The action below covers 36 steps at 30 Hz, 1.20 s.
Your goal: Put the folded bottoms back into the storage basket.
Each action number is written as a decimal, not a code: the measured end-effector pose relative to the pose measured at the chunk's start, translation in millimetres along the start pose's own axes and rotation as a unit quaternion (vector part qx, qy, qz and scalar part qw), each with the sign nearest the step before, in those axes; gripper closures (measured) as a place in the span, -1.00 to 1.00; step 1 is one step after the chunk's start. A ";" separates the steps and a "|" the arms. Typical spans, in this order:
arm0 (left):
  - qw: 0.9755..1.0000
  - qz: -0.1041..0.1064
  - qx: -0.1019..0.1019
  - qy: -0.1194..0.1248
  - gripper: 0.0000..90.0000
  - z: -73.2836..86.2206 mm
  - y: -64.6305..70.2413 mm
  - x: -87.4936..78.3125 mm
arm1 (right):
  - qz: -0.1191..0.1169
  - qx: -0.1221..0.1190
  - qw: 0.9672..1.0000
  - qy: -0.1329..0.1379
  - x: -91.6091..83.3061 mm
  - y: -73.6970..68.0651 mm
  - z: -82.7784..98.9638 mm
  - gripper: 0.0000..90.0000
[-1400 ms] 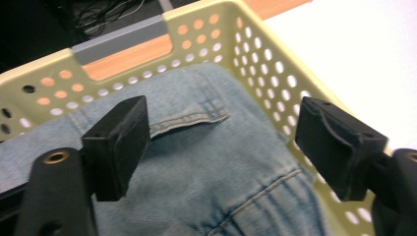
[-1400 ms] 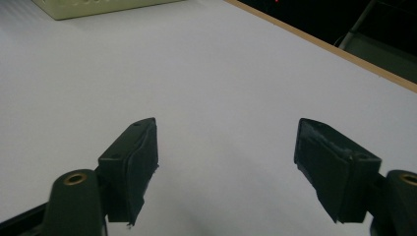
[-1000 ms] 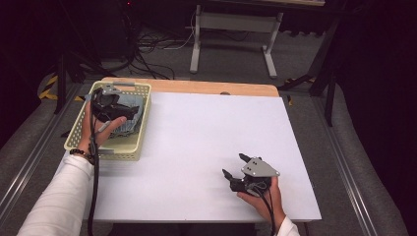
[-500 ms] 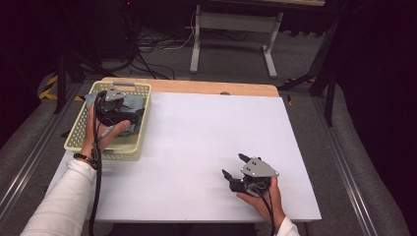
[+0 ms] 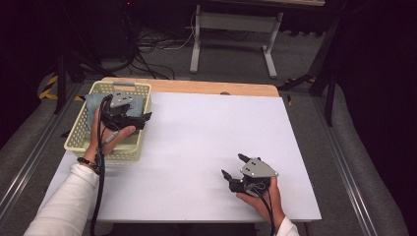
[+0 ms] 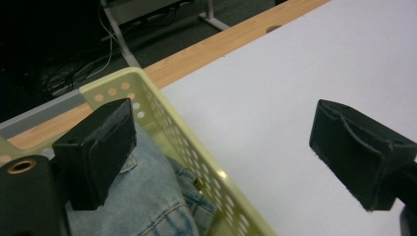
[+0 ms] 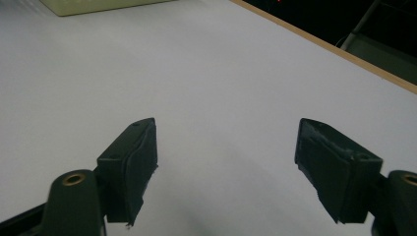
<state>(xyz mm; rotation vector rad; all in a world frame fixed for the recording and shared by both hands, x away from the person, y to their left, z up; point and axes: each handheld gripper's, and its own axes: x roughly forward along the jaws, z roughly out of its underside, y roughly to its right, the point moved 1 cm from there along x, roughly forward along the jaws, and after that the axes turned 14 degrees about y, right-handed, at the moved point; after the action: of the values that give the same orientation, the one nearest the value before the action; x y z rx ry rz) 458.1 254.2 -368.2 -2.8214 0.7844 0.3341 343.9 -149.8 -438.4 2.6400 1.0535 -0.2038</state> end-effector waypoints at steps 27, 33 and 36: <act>0.997 0.062 0.046 0.023 -0.73 0.4 61.6 5.6 | -0.001 0.007 1.000 0.009 -1.9 -0.3 -1.0 -0.45; 0.995 0.072 0.064 0.034 -0.73 4.9 75.8 -3.4 | -0.002 0.022 1.000 0.015 -3.9 2.3 -0.3 -0.51; 0.994 0.081 0.065 0.038 -0.73 6.1 80.8 -6.8 | 0.000 0.028 0.999 0.020 -4.8 2.3 -0.6 -0.59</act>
<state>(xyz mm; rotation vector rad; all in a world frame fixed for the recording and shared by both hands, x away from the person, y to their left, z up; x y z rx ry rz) 408.9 191.0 -382.4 -2.6691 1.0150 0.1924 342.0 -154.3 -436.3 2.7045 1.0758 -0.1849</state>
